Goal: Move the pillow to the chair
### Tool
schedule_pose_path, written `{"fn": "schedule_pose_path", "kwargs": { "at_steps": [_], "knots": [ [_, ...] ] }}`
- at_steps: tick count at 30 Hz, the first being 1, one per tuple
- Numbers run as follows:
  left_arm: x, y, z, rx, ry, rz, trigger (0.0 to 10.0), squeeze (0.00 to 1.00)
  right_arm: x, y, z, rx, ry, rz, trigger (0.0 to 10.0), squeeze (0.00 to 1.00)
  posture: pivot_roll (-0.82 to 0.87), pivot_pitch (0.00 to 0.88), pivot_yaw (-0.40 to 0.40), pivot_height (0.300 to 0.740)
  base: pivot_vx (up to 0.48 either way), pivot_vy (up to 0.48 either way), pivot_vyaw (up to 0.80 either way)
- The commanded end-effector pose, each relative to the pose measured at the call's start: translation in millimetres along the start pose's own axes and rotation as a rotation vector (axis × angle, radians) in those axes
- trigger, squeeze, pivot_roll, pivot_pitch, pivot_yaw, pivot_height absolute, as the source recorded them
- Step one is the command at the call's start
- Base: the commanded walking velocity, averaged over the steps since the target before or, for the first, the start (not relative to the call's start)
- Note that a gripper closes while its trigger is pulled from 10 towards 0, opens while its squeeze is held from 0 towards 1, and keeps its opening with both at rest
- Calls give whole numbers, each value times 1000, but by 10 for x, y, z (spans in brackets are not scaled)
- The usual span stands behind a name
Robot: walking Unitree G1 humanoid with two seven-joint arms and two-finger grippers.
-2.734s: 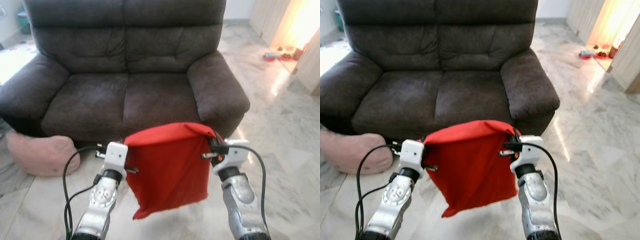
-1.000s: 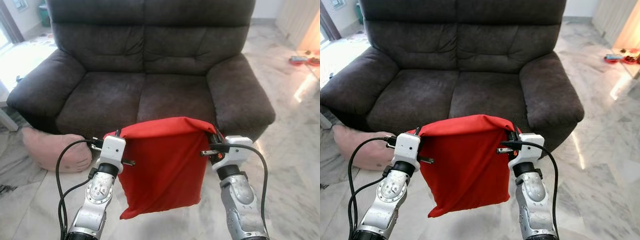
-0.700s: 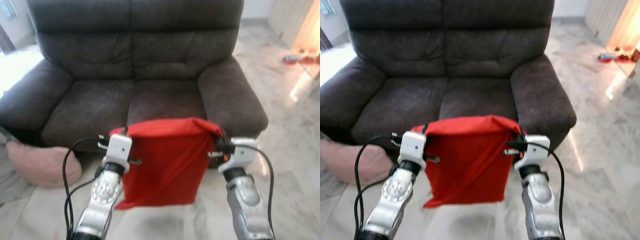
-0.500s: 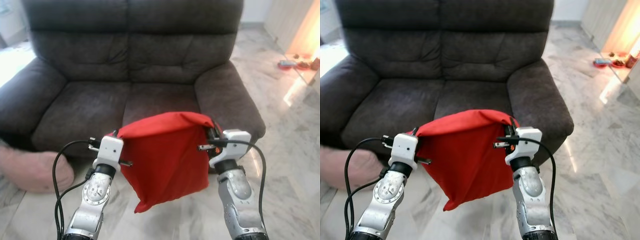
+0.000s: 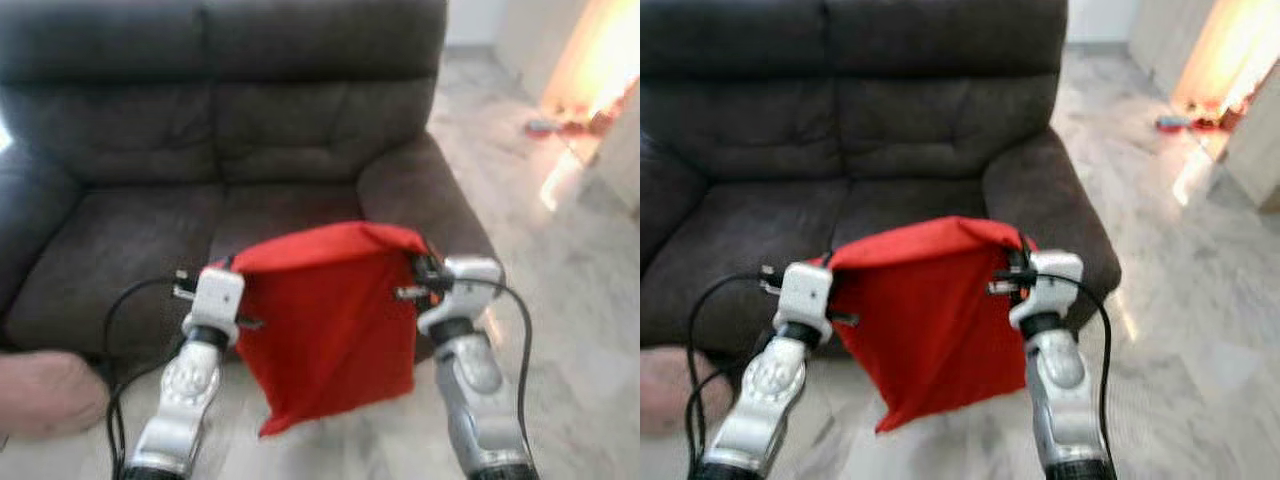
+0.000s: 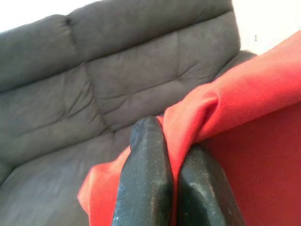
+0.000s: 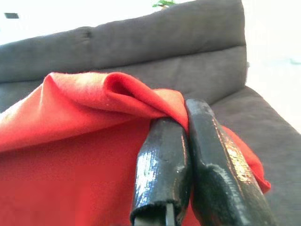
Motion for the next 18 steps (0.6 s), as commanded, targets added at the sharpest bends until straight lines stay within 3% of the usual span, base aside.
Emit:
{"fn": "schedule_pose_path", "kwargs": {
  "at_steps": [1,11,12,13,14,18],
  "knots": [
    [-41,67,237,108,3,22,10000,0,125,27,186,79,-26,-38,10000,0,-8,66,19,740,424,0,0],
    [-67,104,480,180,17,24,10000,0,93,98,371,138,-29,-26,10000,0,-9,64,19,740,423,0,0],
    [-84,125,611,219,23,26,10000,0,81,134,490,176,-30,-18,10000,0,-8,64,19,740,424,0,0],
    [-84,125,611,219,23,26,10000,0,81,134,490,176,-30,-18,10000,0,-8,64,19,740,424,0,0],
    [-106,151,775,266,35,27,10000,0,64,183,654,229,-29,-7,10000,0,-6,62,18,740,424,0,0],
    [-152,202,1034,337,63,31,10000,0,62,281,1032,343,-26,-14,10000,0,-2,61,18,740,425,0,0]
  ]
}}
Point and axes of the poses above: a point about 5 cm out from each wrist's last joint towards the gripper, its own y axis pointing out of the wrist towards the gripper, its own z axis along the axis of the wrist's last joint, x = y × z, the point moved 2 cm from there along y, pointing out of the wrist towards the gripper, and after that the axes turned 9 degrees about -y, right-handed, at the moved point
